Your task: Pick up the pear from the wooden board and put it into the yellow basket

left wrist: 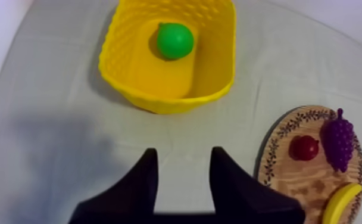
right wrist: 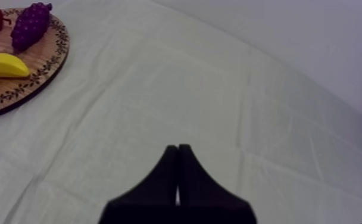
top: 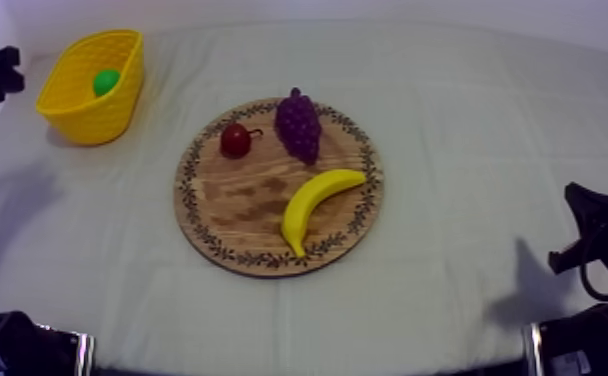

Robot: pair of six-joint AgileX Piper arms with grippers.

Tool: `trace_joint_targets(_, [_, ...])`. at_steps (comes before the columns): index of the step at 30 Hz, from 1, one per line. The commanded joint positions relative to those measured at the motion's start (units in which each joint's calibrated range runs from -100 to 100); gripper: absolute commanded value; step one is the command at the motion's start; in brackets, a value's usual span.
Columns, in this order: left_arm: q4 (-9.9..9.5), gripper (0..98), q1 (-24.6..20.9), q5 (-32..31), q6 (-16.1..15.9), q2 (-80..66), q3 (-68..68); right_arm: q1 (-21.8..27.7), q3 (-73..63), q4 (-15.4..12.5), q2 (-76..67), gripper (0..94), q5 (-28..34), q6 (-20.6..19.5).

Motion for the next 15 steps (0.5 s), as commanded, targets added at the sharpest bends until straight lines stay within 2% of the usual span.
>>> trace_joint_targets(1, [0.0,32.2,-0.2,-3.3,-0.3,-4.4,5.7,0.0,0.0,0.0,0.0,0.2,0.0,0.0])
trace_joint_targets(15, [0.56,15.2,0.2,-23.0,-0.9,-29.7,32.8,0.0,0.0,0.0,0.0,0.2,0.0,0.0])
